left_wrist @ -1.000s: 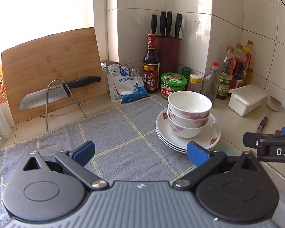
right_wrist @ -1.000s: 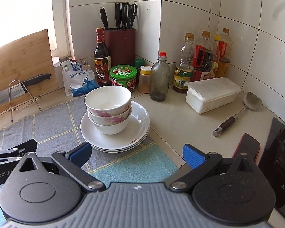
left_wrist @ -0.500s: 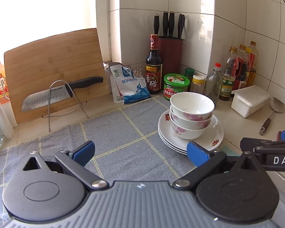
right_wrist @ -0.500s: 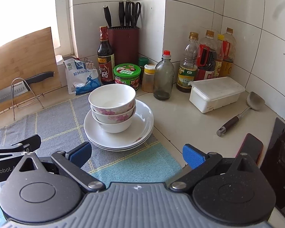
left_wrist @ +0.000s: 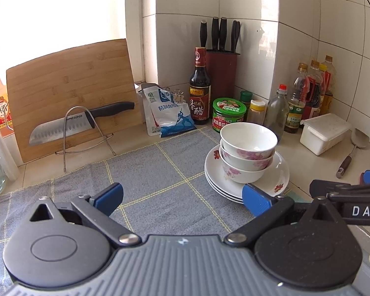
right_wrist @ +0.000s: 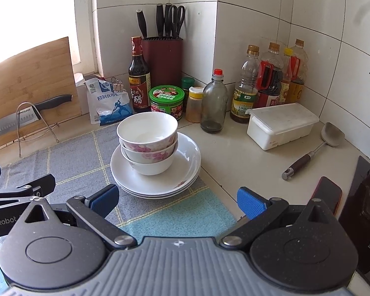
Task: Organize plates and bowls
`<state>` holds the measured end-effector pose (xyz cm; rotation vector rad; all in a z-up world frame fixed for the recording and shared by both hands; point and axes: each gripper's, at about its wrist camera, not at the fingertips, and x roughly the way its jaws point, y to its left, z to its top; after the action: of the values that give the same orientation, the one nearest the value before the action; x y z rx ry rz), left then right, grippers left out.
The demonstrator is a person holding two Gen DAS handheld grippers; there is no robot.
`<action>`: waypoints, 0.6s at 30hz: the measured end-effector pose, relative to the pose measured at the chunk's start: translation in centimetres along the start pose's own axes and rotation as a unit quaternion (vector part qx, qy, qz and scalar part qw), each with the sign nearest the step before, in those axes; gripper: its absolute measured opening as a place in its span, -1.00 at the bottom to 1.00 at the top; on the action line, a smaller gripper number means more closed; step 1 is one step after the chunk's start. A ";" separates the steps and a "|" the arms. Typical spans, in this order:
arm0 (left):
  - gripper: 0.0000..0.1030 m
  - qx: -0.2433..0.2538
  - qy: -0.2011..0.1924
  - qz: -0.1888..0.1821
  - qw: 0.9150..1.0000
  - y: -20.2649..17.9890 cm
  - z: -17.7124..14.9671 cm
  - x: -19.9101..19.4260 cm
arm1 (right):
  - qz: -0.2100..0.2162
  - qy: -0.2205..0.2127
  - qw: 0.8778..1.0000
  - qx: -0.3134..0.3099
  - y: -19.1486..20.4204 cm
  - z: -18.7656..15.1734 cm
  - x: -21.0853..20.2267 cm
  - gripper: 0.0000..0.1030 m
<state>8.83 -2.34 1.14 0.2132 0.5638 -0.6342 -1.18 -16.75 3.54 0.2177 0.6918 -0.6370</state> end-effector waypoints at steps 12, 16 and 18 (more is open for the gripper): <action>0.98 -0.001 0.001 0.000 1.000 0.0 0.0 -0.1 | -0.002 -0.002 1.000 -0.001 0.0 -0.1 -0.1 1.00; 0.98 -0.002 0.000 -0.001 1.000 0.0 0.1 -0.2 | -0.003 -0.002 1.000 0.000 0.0 -0.1 -0.2 1.00; 0.98 -0.003 0.000 -0.001 1.000 0.0 0.1 -0.2 | -0.003 -0.003 1.000 -0.001 0.0 -0.1 -0.3 1.00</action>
<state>8.72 -2.25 1.30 0.2075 0.5666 -0.6352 -1.40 -16.61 3.64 0.2123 0.6871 -0.6435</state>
